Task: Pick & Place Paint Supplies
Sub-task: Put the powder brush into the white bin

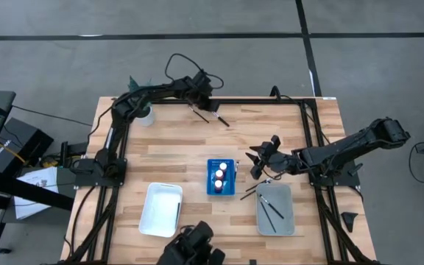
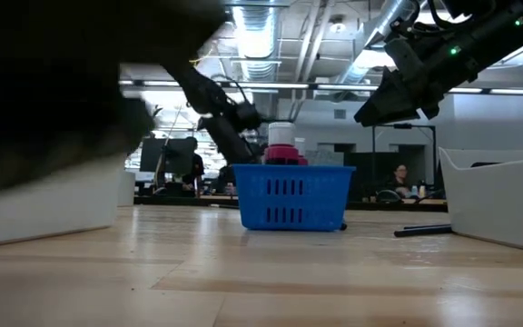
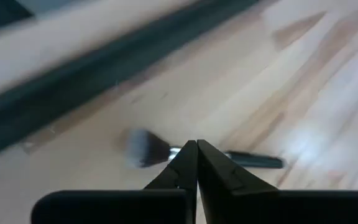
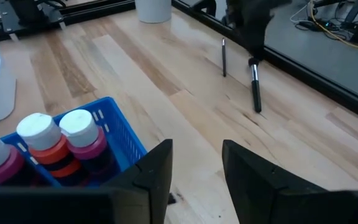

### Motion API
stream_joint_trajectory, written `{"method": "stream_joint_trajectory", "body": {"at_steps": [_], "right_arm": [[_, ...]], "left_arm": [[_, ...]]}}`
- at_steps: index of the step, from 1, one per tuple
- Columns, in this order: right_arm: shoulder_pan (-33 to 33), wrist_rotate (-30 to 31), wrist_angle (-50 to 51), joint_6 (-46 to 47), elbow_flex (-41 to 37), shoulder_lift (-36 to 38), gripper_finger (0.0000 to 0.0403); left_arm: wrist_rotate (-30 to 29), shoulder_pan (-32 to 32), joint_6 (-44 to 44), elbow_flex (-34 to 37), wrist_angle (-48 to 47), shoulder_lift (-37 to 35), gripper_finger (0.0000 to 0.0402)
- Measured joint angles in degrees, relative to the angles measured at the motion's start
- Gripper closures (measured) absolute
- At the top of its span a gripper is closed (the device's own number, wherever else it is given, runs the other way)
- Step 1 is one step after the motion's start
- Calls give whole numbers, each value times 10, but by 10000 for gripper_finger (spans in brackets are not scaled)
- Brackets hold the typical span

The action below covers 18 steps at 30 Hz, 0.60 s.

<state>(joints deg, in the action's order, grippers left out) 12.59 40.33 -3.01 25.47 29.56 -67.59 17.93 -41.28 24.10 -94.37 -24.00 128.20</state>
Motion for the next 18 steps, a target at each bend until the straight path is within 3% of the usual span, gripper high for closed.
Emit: {"method": "stream_joint_trajectory", "body": {"at_steps": [3, 9, 18], "right_arm": [[5, 0, 0, 0, 0, 0, 266], [14, 0, 4, 2, 0, 0, 266], [17, 0, 6, 0, 0, 0, 266]], "left_arm": [[31, -8, 1, -24, -22, 28, 401], [26, -10, -16, -56, -73, 47, 401], [24, -5, -43, -59, -99, 20, 401]]}}
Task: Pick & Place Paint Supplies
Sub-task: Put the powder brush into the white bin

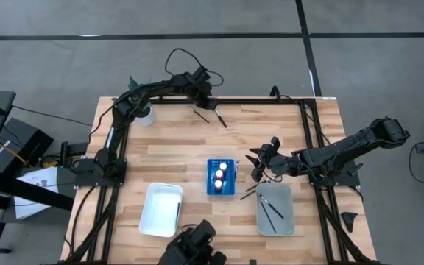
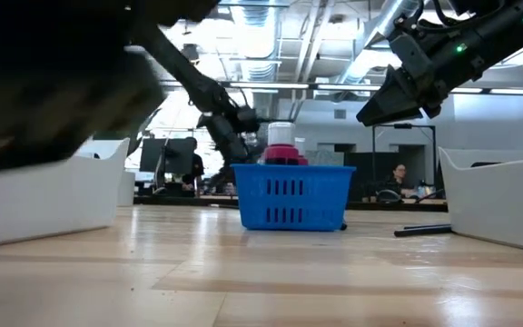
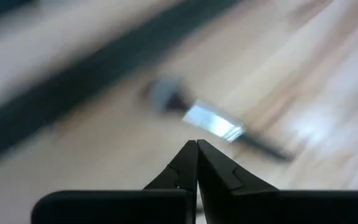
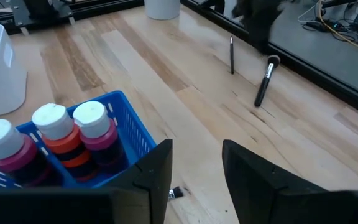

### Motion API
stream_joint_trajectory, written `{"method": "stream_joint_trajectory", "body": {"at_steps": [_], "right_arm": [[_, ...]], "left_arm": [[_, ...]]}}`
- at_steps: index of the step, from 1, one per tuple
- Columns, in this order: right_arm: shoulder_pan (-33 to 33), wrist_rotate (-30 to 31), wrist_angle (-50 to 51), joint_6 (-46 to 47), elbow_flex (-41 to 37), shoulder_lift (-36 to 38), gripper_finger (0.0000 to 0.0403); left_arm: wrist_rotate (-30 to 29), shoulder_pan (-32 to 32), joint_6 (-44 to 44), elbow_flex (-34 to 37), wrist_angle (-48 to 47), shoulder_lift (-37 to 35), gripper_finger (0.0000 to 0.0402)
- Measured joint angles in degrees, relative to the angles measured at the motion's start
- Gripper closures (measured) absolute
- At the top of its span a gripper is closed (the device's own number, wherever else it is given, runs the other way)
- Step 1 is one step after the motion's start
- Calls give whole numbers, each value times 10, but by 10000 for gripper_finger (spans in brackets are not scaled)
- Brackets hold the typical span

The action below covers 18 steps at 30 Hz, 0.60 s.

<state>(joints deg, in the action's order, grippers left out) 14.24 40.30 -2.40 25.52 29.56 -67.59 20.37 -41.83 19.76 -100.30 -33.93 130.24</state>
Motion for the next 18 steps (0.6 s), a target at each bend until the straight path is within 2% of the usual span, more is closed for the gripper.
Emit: {"method": "stream_joint_trajectory", "body": {"at_steps": [4, 10, 15, 18], "right_arm": [[0, 0, 1, 0, 0, 0, 266], [-6, 0, 2, 0, 0, 0, 266], [0, -1, 3, 4, 0, 0, 266], [4, -2, 5, 4, 0, 0, 266]], "left_arm": [[12, 12, -1, -26, 14, -10, 401], [54, 5, 21, -117, -5, 50, 401], [64, 13, 16, -223, -110, 130, 401], [70, 8, -13, -291, -206, 168, 401]]}}
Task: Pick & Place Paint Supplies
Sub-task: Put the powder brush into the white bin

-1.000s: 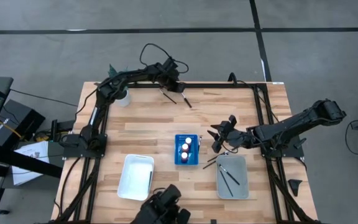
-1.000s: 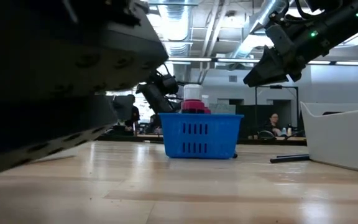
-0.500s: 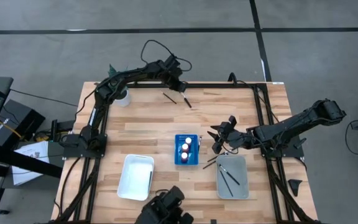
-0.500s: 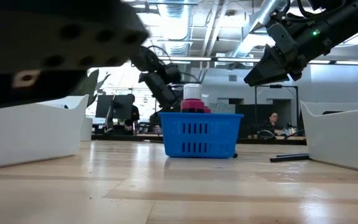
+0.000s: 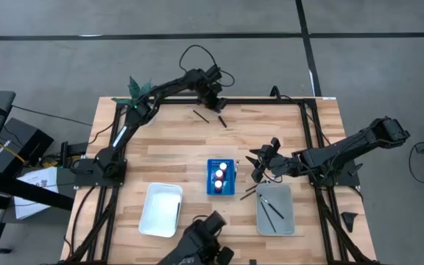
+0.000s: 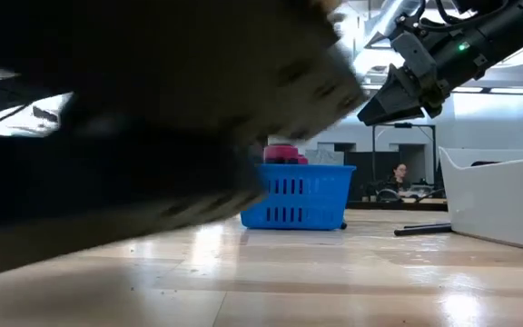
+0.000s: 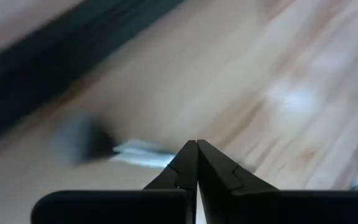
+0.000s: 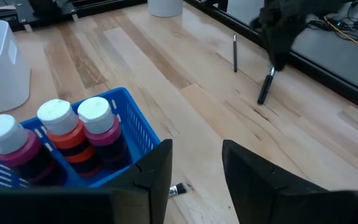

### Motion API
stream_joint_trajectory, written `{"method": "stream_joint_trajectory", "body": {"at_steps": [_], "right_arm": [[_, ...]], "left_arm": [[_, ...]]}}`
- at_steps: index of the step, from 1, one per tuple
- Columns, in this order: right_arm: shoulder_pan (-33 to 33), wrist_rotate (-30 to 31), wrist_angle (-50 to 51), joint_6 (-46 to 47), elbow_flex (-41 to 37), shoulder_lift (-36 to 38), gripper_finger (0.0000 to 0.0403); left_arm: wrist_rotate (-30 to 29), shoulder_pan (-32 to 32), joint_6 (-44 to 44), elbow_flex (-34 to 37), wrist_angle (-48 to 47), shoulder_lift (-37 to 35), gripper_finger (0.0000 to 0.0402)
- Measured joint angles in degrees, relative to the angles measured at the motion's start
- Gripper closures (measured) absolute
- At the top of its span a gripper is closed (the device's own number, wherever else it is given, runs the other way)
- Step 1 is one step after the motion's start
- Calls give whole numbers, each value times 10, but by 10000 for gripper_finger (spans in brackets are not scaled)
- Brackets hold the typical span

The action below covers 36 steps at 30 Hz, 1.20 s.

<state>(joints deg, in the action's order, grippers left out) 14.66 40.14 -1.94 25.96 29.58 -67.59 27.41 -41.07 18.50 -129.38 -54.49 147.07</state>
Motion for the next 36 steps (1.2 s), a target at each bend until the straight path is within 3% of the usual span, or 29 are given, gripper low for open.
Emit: {"method": "stream_joint_trajectory", "body": {"at_steps": [4, 13, 27, 36], "right_arm": [[0, -1, 3, 0, 0, 0, 266], [0, -15, 13, 2, 0, 0, 266], [-6, -14, 15, 2, 0, 0, 266], [-3, -14, 17, 5, 0, 0, 266]], "left_arm": [[-25, -7, -32, -38, -101, 29, 401], [-59, 8, -87, -37, -168, 5, 401], [-20, -26, -16, -36, 34, -8, 401], [-18, -28, -19, -35, 23, 20, 401]]}}
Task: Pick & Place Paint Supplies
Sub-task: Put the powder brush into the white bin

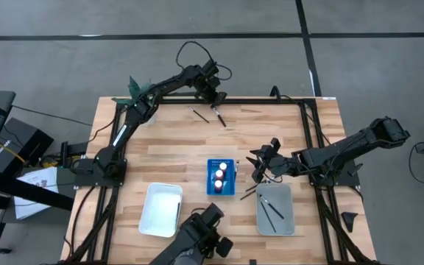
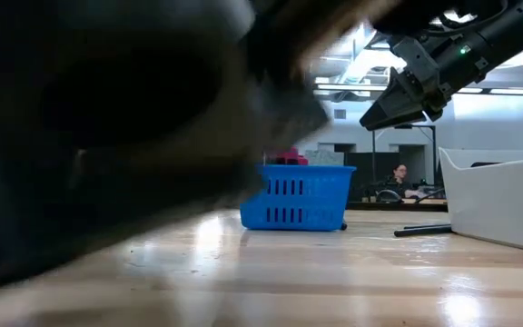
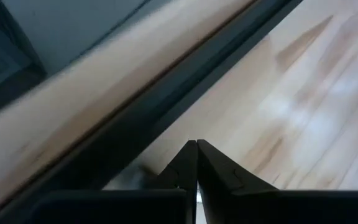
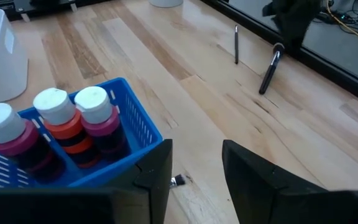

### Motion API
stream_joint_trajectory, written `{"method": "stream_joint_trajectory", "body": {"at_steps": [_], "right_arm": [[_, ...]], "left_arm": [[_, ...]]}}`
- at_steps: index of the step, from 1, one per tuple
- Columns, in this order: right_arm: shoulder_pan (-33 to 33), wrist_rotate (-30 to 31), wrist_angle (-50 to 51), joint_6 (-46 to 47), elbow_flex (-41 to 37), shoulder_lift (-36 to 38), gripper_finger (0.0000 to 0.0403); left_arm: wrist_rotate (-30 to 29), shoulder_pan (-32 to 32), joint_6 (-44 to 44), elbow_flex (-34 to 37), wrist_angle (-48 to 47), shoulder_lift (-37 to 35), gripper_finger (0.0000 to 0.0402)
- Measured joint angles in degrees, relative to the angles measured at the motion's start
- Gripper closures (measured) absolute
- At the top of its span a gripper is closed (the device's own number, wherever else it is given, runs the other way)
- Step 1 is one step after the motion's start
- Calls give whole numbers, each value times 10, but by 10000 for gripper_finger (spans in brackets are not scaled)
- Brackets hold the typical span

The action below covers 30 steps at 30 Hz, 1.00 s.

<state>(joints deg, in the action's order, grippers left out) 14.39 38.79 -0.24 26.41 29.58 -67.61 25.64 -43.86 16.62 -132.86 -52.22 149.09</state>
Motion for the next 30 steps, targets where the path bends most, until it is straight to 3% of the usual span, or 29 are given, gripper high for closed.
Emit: {"method": "stream_joint_trajectory", "body": {"at_steps": [6, 15, 30], "right_arm": [[2, -2, 7, 2, 0, 0, 266], [2, -2, 9, 2, 0, 0, 266], [2, -13, 17, 6, 0, 0, 266]], "left_arm": [[-17, 2, -19, -6, -38, 11, 401], [-57, 9, -79, -7, -182, 8, 402], [-97, 67, -133, -3, -289, -4, 401]]}}
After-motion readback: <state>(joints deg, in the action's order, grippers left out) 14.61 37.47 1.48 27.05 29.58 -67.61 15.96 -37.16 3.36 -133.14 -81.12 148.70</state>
